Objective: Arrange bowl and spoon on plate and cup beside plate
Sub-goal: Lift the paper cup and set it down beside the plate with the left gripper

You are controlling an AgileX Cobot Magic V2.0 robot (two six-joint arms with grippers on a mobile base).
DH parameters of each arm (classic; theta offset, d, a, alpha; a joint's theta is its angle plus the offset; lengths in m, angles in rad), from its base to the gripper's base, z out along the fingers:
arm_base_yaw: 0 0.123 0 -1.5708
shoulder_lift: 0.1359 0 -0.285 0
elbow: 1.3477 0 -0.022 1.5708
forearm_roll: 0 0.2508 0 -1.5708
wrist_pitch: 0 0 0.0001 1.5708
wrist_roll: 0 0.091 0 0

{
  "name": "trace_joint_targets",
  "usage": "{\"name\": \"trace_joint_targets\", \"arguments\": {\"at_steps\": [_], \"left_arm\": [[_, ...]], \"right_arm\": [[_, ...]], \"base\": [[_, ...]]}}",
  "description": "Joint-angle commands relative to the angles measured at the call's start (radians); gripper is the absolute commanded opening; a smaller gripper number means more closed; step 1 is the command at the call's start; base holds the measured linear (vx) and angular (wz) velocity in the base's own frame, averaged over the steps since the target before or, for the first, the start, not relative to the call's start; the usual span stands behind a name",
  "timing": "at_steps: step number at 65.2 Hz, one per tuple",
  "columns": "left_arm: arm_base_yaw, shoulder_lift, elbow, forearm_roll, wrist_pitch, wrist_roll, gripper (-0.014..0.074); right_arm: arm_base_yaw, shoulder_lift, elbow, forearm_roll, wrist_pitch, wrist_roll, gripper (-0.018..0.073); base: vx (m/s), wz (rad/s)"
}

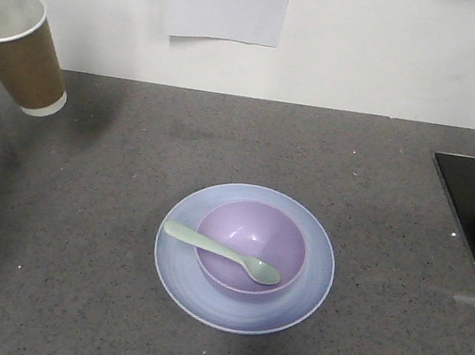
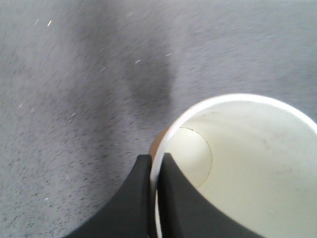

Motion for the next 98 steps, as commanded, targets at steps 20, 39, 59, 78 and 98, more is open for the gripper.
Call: {"name": "trace_joint_targets", "arguments": {"at_steps": [20, 39, 59, 78, 98], "left_arm": [[-0.206, -0.137, 0.03, -0.041, -0.001, -0.003, -0.0007], [-0.292, -0.137, 0.298, -0.033, -0.048, 0.03, -0.0007], [-0.334, -0.137, 0.491, -0.034, -0.139, 0.047, -0.0007], [-0.334, -0.137, 0.512, -0.037, -0.137, 0.047, -0.0007], [-0.334, -0.137, 0.512, -0.037, -0.142, 0.054, 0.0012]], "right_arm": [[-0.001, 0.022, -0.023, 0.026, -0.001, -0.001, -0.0006], [-0.001, 0.022, -0.023, 0.026, -0.001, -0.001, -0.0006], [-0.001, 0.022, -0.023, 0.026, -0.001, -0.001, -0.0006], [-0.001, 0.022, -0.023, 0.026, -0.001, -0.001, -0.0006], [-0.001, 0.022, -0.023, 0.026, -0.001, -0.001, -0.0006]], "base": [[0.0, 0.0], [0.0, 0.0], [0.0, 0.0], [0.0, 0.0], [0.0, 0.0]]}}
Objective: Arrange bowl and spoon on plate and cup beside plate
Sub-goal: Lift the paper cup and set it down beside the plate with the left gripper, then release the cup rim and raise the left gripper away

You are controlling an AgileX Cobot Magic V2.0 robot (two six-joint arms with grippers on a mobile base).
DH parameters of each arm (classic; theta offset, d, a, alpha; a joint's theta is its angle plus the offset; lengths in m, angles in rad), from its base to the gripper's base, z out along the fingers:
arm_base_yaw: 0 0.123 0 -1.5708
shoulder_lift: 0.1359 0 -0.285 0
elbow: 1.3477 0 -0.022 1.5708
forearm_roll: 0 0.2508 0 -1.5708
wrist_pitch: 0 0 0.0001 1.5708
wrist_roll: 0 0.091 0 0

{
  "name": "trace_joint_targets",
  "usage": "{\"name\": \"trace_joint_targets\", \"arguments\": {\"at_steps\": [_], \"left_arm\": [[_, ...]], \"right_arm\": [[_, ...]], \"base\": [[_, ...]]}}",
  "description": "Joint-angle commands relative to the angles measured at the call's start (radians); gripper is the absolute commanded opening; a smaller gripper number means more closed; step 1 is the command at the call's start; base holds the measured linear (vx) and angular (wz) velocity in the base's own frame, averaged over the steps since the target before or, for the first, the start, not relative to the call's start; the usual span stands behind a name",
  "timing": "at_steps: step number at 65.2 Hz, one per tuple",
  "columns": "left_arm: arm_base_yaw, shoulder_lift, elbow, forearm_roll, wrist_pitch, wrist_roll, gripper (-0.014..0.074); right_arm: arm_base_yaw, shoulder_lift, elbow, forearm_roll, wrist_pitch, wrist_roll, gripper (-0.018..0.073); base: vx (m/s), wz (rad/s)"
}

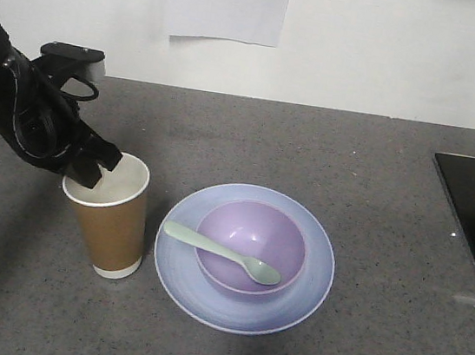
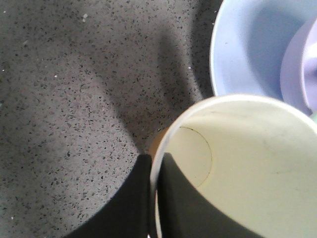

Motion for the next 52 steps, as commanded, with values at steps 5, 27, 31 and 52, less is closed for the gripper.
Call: {"name": "trace_joint_targets", "arguments": {"at_steps": [5, 27, 31, 52], "left_arm": [[-0.004, -0.038, -0.017, -0.029, -0.039, 0.002, 0.0032], [-0.004, -0.038, -0.018, -0.029, -0.045, 0.002, 0.0207], [-0.004, -0.038, -0.018, -0.03, -0.047, 0.002, 0.0248], [-0.004, -0.04, -0.074, -0.031, -0.036, 0.0, 0.0301]], "right_arm": [[-0.001, -0.012, -0.023, -0.02, 0.0, -0.002, -0.0006], [-0.001, -0.012, -0.023, -0.02, 0.0, -0.002, -0.0006], [-0.001, -0.012, -0.023, -0.02, 0.0, -0.002, -0.0006], [-0.001, -0.012, -0.023, -0.02, -0.008, -0.002, -0.0006]], "base": [[0.0, 0.0], [0.0, 0.0], [0.0, 0.0], [0.0, 0.0]]}}
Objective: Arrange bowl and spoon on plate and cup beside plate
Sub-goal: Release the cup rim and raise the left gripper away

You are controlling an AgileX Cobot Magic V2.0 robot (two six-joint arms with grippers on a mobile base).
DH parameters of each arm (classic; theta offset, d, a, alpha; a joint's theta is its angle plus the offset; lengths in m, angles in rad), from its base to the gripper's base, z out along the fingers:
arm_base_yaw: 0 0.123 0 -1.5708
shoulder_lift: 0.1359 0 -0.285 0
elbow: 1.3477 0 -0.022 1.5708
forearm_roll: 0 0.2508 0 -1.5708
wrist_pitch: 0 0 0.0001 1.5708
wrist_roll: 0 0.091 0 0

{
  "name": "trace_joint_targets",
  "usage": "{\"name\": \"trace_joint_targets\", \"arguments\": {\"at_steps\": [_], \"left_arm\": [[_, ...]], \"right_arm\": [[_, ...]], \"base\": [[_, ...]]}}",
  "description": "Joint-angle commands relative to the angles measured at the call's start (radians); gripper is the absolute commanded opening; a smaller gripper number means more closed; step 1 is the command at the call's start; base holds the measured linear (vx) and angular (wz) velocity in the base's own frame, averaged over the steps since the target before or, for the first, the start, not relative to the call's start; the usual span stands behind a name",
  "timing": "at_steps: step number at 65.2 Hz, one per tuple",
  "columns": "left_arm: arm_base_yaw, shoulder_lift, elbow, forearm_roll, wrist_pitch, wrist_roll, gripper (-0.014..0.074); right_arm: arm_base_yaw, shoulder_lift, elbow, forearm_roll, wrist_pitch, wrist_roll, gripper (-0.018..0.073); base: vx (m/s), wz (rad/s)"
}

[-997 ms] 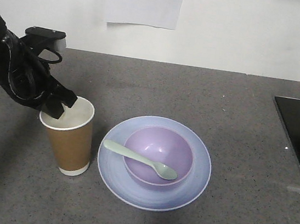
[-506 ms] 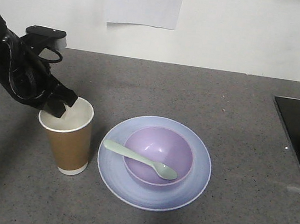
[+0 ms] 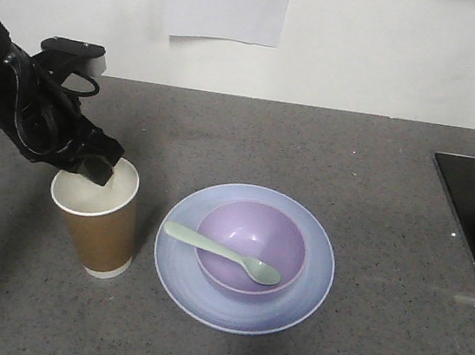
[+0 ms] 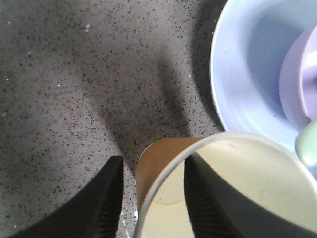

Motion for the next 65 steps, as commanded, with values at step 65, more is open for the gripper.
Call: {"name": "trace_joint_targets", "arguments": {"at_steps": [65], "left_arm": [[-0.004, -0.354, -0.34, 0.06, 0.03, 0.104, 0.0178]], "right_arm": [[-0.001, -0.269, 0.599, 0.1, -0.616, 0.08, -0.0006]], "base": [[0.0, 0.0]]}}
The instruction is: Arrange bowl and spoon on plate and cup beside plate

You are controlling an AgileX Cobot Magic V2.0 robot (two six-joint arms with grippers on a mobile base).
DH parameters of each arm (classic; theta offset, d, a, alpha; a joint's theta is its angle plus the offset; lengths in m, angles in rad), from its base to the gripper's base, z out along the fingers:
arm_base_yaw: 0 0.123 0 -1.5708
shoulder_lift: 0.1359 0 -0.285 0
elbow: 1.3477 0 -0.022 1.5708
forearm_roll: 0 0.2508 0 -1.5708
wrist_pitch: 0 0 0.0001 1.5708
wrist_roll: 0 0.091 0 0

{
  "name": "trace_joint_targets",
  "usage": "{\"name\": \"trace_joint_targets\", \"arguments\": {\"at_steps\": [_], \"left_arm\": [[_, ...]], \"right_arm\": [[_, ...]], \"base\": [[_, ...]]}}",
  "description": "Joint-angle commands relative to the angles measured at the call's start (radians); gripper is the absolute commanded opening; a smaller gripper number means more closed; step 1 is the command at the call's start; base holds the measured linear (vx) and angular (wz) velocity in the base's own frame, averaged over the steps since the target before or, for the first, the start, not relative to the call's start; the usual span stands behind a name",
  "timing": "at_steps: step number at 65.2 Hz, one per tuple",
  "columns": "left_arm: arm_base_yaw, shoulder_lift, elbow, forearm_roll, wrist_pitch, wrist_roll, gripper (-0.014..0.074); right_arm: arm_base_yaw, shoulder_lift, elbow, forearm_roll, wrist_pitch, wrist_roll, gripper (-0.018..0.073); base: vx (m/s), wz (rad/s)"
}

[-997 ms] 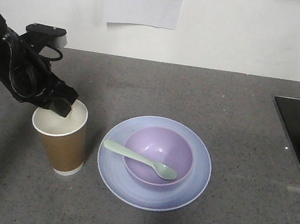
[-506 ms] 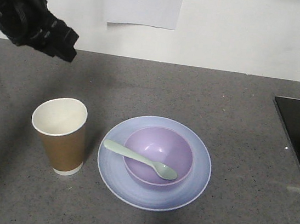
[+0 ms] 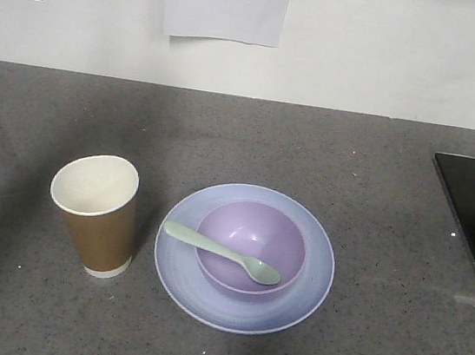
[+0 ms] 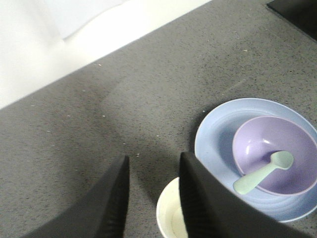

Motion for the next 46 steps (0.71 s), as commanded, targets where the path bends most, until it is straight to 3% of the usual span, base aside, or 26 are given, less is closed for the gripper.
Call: {"name": "trace_joint_targets", "arguments": {"at_steps": [1, 10, 20, 25, 32, 46], "left_arm": [[-0.004, -0.103, 0.06, 0.005, -0.111, 0.019, 0.017], [-0.004, -0.239, 0.314, 0.003, -0.258, 0.062, 0.009], [-0.004, -0.407, 0.677, 0.003, -0.491, 0.071, 0.0029], [-0.004, -0.483, 0.875, 0.003, -0.674, 0.07, 0.0006], [-0.004, -0.551, 1.027, -0.006, -0.821, 0.067, -0.0006], [-0.004, -0.644, 1.099, -0.006, -0.874, 0.067, -0.0006]], "right_arm": [[-0.001, -0.112, 0.219, -0.017, -0.22, 0.066, -0.0006], [-0.001, -0.279, 0.586, -0.11, -0.403, 0.189, -0.0006], [-0.001, -0.435, 0.877, -0.229, -0.489, 0.387, -0.0004], [-0.001, -0.493, 0.967, -0.299, -0.509, 0.449, -0.0004], [-0.001, -0.55, 1.044, -0.381, -0.514, 0.485, -0.0003], [-0.001, -0.579, 1.084, -0.397, -0.486, 0.486, -0.0002]], "base": [[0.0, 0.0], [0.0, 0.0], [0.0, 0.0], [0.0, 0.0], [0.0, 0.0], [0.0, 0.0]]}}
